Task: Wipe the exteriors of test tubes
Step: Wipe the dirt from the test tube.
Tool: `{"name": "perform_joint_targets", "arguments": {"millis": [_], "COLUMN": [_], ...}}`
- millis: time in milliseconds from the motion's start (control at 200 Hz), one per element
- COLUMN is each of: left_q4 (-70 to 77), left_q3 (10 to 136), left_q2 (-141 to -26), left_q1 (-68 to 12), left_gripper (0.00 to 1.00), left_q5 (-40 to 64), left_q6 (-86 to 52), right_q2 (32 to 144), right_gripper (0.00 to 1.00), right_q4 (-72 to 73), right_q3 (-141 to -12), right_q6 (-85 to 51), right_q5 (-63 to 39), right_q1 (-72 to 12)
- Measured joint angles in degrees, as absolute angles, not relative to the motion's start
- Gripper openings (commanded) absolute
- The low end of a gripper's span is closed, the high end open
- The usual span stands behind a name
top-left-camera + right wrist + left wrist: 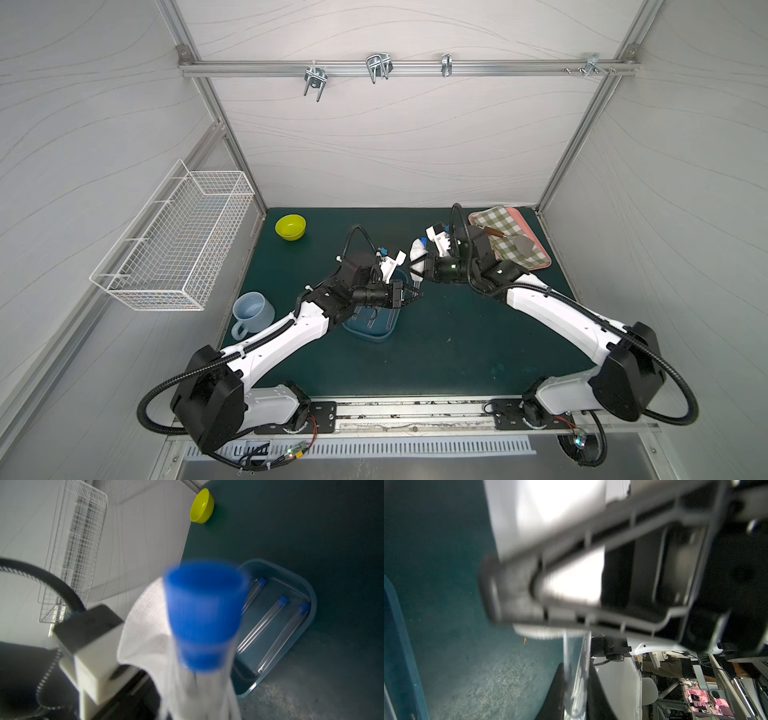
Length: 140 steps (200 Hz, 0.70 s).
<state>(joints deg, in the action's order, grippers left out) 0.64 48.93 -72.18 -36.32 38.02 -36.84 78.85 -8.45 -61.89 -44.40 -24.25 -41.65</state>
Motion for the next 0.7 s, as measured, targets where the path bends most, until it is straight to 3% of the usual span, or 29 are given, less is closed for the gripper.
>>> {"name": "perform_joint_targets", "arguments": {"millis": [190, 460, 700], "left_q4": [0.3, 2.0, 1.9], "left_q3": [48.7, 48.7, 48.7], "left_q2": [-72.2, -72.2, -72.1], "left_q1": [-36.2, -36.2, -36.0], "left_gripper": [0.1, 0.1, 0.1], "left_q5": [38.0, 37.9, 37.9], "left_q6": [-37.0, -36.9, -36.9], "right_q2": [78.5, 83.7, 83.4], "right_gripper": [0.2, 0.21, 0.22], "right_q4": [-8.7, -10.2, -10.8], "right_q3": [-61.0, -71.6, -69.8], "right_q6": [-44.9, -42.0, -41.6], "right_q5": [-23.9, -25.9, -25.5], "right_q1": [-41.9, -35.8, -37.8]}}
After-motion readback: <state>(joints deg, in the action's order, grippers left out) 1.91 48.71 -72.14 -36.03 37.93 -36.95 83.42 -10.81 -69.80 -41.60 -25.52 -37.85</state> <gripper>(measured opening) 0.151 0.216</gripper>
